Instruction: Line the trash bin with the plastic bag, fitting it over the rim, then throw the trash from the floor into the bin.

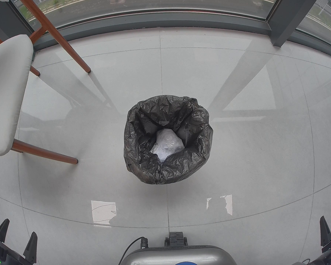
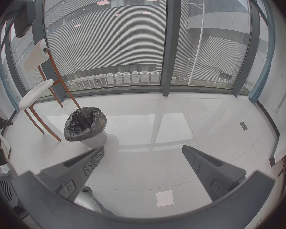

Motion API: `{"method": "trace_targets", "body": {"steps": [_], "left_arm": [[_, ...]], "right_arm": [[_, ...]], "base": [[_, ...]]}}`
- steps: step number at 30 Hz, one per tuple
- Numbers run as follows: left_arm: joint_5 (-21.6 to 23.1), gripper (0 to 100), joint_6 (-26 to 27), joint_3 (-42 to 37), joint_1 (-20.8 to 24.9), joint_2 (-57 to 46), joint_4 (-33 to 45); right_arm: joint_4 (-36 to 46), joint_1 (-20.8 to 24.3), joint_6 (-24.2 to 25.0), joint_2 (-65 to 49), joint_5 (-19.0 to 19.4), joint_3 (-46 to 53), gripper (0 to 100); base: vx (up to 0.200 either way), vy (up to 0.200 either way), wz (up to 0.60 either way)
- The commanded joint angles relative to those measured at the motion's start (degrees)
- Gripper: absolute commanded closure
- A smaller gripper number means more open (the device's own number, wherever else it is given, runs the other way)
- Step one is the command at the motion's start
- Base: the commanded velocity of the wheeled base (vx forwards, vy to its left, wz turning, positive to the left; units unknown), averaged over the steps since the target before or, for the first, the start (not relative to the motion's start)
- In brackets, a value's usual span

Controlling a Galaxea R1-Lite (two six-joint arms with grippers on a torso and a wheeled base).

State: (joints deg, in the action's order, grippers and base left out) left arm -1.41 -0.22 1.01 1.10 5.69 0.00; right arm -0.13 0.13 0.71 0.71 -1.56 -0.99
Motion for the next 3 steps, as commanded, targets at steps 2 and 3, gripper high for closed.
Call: {"method": "trace_targets", "body": {"steps": [2, 3], "left_arm": [[2.6, 0, 1.8, -0.9, -0.8, -4.0, 0.3], [2.6, 0, 1.8, -0.9, -0.8, -4.1, 0.3]], "right_arm": [[0.0, 0.0, 0.1, -0.7, 0.0, 1.0, 0], [0.0, 0.0, 0.1, -0.7, 0.0, 1.0, 0]], "base": [[0.0, 0.0, 0.0], [0.0, 0.0, 0.0]]}}
